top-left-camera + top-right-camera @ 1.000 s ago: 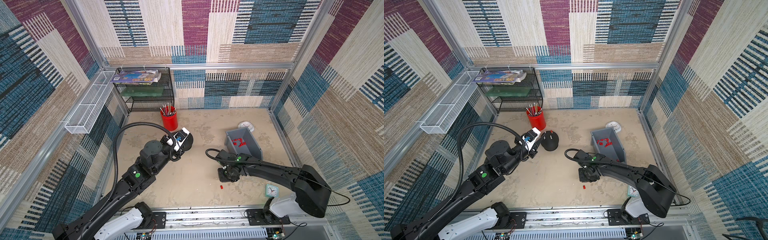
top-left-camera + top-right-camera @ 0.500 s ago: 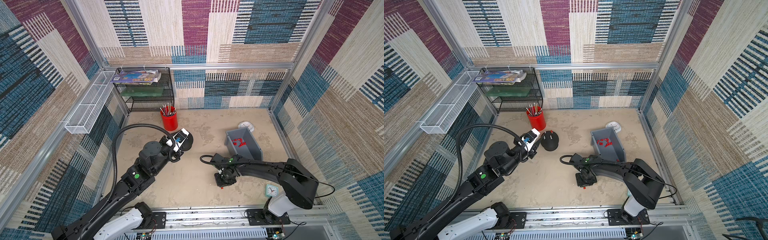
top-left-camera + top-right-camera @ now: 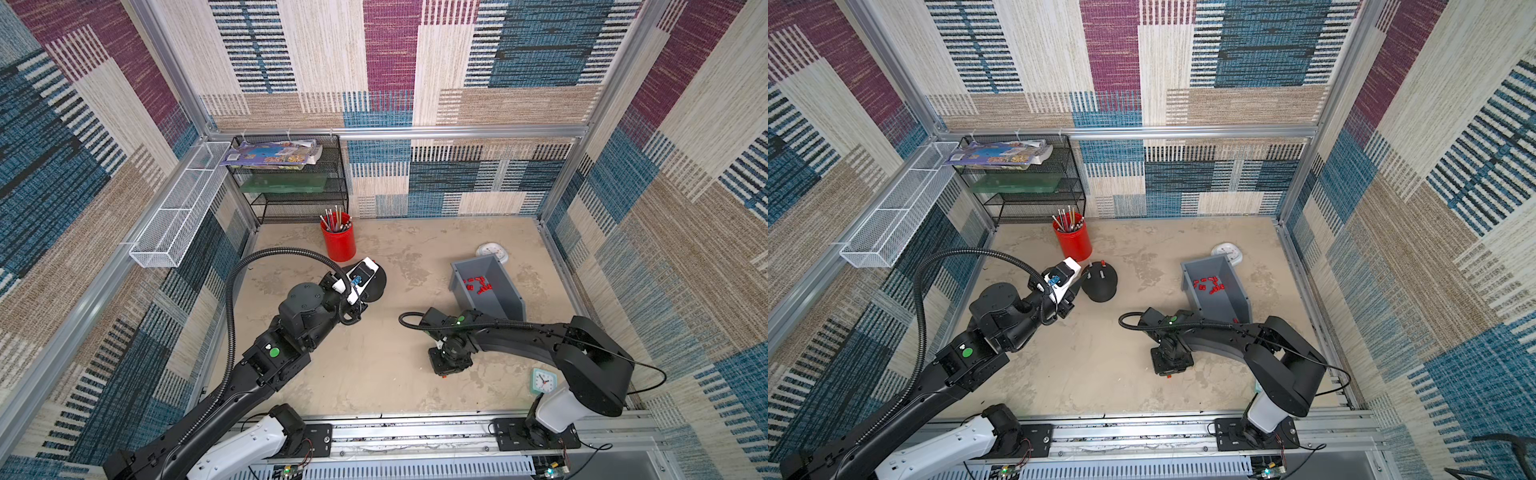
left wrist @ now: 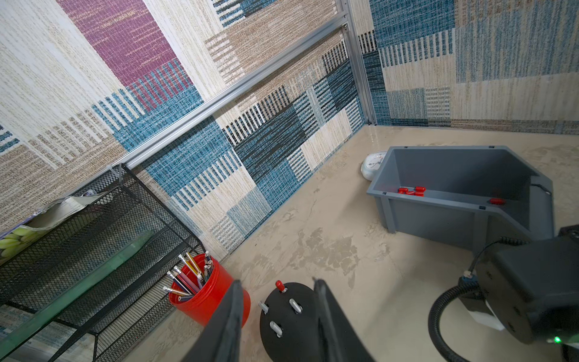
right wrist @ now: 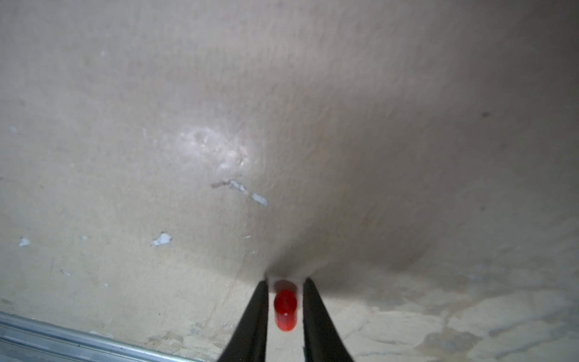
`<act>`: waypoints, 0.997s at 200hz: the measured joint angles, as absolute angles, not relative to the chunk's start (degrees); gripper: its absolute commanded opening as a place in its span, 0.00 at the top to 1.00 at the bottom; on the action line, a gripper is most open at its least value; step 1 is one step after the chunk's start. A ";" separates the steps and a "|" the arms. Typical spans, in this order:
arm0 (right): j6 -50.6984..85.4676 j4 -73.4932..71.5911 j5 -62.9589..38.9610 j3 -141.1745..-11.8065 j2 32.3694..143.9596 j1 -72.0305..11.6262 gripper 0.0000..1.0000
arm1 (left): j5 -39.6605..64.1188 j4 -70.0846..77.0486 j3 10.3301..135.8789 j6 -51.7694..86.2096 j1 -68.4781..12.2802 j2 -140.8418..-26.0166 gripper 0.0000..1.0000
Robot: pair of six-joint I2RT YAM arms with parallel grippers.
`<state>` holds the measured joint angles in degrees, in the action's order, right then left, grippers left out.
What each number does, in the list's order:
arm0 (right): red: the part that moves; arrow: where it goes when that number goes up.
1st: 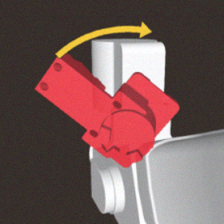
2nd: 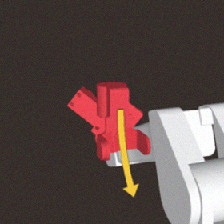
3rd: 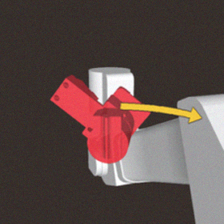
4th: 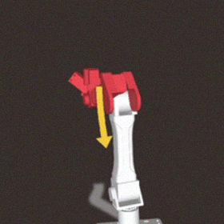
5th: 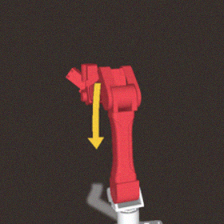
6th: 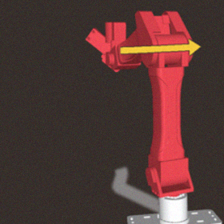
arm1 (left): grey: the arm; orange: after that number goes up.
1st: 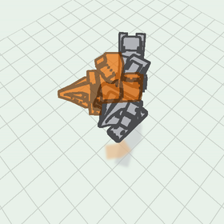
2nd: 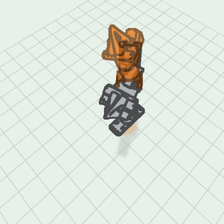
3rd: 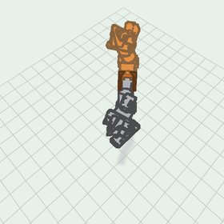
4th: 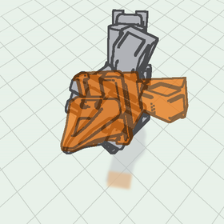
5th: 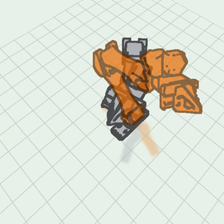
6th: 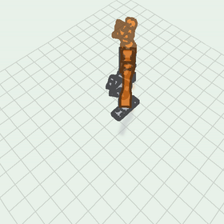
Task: Cover the protruding screws with screw protection sleeves
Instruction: Pick up the screw protection sleeve from the center of the board.
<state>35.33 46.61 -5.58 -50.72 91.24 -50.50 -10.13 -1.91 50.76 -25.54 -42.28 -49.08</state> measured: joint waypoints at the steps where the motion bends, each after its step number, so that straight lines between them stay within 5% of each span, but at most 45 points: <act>1: 35.33 46.65 -5.58 -50.72 91.24 -50.52 0.77 | -10.13 -1.91 50.76 -25.56 -42.28 -49.08 0.63; 102: 34.87 47.53 -5.52 -51.53 91.55 -50.61 0.82 | -10.09 -1.91 50.63 -25.71 -42.28 -48.97 0.62; 199: 34.65 47.18 -5.43 -51.57 92.03 -50.28 0.77 | -9.21 -1.91 50.57 -25.71 -42.28 -48.80 0.62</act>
<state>34.65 47.18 -5.43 -51.57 92.03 -50.28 -9.21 -1.91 50.57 -25.71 -42.28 -48.80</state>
